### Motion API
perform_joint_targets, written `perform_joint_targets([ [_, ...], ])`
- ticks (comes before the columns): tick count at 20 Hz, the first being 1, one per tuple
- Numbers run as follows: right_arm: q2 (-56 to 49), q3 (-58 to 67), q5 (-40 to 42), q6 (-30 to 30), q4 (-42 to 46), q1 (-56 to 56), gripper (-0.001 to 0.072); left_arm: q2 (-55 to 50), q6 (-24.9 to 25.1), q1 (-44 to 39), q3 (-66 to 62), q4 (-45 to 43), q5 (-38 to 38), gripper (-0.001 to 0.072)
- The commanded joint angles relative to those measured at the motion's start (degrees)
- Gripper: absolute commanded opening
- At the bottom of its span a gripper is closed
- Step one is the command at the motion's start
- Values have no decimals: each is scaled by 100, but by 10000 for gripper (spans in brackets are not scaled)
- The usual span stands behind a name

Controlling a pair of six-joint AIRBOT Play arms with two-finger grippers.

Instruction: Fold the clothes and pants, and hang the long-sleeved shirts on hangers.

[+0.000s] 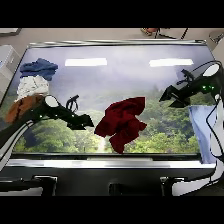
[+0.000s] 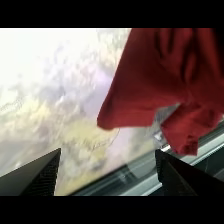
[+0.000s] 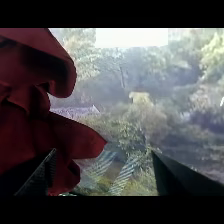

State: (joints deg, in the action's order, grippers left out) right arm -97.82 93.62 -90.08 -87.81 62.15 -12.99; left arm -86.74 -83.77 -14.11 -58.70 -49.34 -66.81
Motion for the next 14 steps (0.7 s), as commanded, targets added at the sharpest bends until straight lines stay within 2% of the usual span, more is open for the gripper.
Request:
perform_joint_targets([
  [1,-223,-9,48,26,-153,4,707,-297,155,-367,393,575,831,700],
  [2,-271,-9,48,26,-212,4,707,-376,153,-444,393,669,977,636],
  [4,-358,-9,79,44,-358,11,707,-439,142,-577,391,769,1298,610],
  [6,-461,-22,175,66,-525,11,707,-439,136,-634,391,881,1445,345],
  [7,-531,-26,249,63,-629,11,707,-437,133,-643,391,890,1438,241],
  [8,-610,-26,315,66,-758,24,707,-437,146,-640,391,887,1390,97],
  [9,-699,-26,376,66,-802,79,707,-426,256,-632,391,887,1344,25],
  [14,-1237,-26,1147,151,-846,782,707,-229,372,-632,391,885,1329,25],
])
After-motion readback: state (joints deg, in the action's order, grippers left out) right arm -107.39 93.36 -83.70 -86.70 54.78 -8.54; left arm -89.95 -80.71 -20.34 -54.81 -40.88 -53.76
